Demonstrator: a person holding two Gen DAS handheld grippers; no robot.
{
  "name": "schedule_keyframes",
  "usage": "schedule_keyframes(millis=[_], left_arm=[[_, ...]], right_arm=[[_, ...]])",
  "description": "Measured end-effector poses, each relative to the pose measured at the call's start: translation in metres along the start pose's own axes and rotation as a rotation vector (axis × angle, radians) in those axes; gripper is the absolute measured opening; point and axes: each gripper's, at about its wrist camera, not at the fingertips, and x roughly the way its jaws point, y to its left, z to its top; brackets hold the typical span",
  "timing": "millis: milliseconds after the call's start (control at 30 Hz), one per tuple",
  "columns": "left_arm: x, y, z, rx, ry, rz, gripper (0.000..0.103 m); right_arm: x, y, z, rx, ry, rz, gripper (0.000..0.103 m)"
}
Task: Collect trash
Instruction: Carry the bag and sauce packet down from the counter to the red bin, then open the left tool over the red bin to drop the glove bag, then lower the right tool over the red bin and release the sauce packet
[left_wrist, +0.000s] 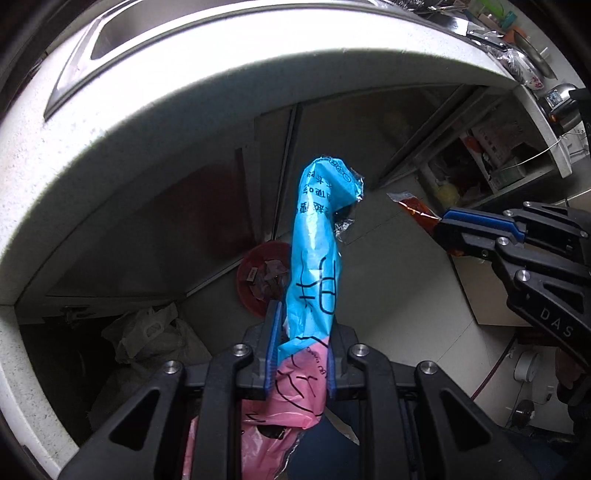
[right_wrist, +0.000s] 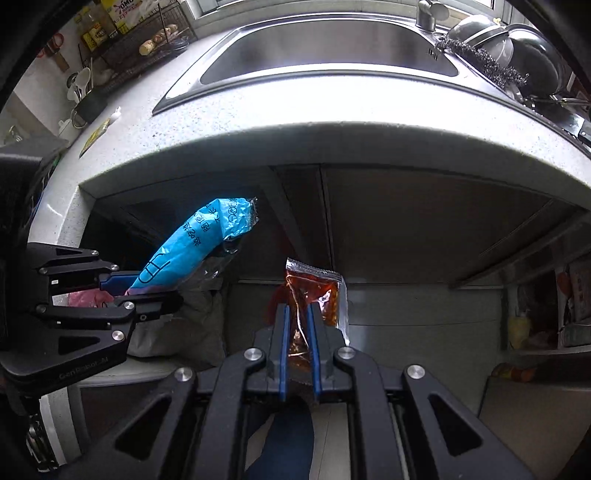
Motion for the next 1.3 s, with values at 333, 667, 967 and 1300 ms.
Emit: schedule_keyframes(millis=[333,667,967,1300], left_arm=[[0.116,0.02,0.001,-0.032,0.105,-0.033,0.018],[0.186,0.026,0.01,-0.022,0.139,-0.031,0.018],[0.216,0.028,0.003,0.012,0.15,-0.007,0.077],[0.213,0.031,-0.005,0.014,0.126,-0.024,0.102]], right_arm=[[0.083,-0.029,-0.011,0.063,0.052,0.027,0.009],[0.148,-0.051,-0.031,0.081,0.107,0.029,0.009],[0.159,-0.054,-0.041,0.097,0.128,0.033,0.009],[0.162,-0.048,-0.039,0.129,0.137,0.036,0.008]])
